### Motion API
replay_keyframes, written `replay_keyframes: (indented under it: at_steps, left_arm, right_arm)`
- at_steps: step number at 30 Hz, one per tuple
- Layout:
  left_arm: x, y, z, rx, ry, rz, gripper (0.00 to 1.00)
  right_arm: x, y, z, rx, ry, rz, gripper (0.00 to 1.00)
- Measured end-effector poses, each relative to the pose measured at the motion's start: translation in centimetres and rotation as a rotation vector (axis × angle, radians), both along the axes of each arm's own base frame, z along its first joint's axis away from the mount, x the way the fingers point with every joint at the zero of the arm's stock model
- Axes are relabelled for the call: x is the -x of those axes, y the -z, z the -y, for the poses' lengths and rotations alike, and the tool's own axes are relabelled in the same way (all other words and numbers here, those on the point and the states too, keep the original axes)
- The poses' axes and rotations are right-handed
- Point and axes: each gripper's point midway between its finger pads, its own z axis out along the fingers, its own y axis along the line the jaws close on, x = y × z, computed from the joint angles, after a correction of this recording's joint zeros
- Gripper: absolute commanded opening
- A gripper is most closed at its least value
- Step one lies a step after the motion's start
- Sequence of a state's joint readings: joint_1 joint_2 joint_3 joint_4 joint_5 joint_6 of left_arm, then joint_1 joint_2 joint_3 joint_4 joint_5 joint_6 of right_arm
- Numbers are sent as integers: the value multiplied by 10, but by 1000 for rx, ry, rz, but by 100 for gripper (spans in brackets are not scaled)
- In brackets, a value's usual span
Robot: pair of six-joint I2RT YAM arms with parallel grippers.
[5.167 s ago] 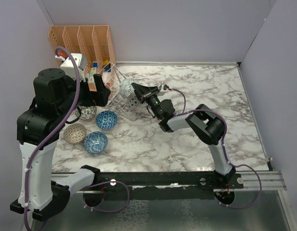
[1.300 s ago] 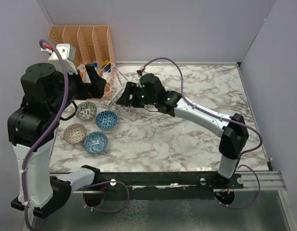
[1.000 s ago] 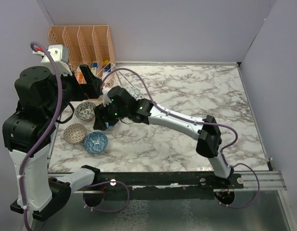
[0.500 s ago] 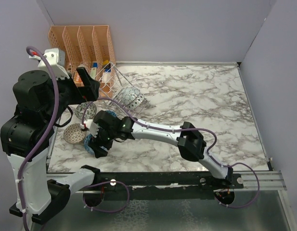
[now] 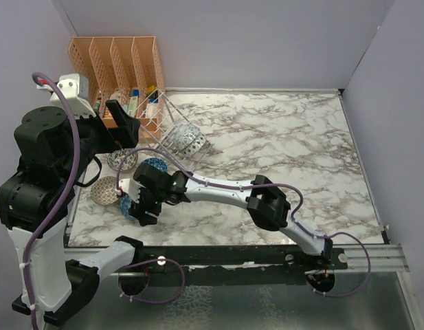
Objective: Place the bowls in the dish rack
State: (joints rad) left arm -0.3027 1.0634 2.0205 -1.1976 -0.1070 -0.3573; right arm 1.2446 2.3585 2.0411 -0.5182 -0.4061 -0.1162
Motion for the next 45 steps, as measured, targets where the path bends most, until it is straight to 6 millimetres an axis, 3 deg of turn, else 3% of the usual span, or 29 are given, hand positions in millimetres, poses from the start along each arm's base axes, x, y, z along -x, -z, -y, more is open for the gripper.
replay_keyframes:
  at_steps: [8, 12, 18, 22, 29, 33, 37, 39, 45]
  left_arm:
    - [0, 0, -3, -3, -15, 4, 99]
    - [0, 0, -3, -4, -17, 1, 99]
    - [0, 2, -3, -6, -17, -3, 99]
    - [-1, 4, -3, -8, -16, -8, 99]
    - [-1, 4, -3, -8, -16, -6, 99]
    - [0, 1, -3, -5, -16, 5, 99]
    - [0, -5, -4, -2, -16, 24, 99]
    - [1, -10, -4, 3, -16, 40, 99]
    - [5, -24, -5, 13, -13, 81, 99]
  right_arm:
    - [-10, 24, 1, 35, 8, 89, 43]
    - [-13, 31, 3, 39, 14, 113, 20]
    - [-17, 21, -4, -25, 16, 145, 1]
    - [-18, 4, 0, -68, 35, 140, 1]
    - [6, -7, 14, -51, 42, 7, 1]
    - [17, -28, 26, -56, 73, -100, 1]
    - [16, -74, 38, -129, 130, -240, 1]
    - [6, -96, 45, -176, 173, -304, 1]
    - [-64, -178, 71, -431, 366, -485, 1]
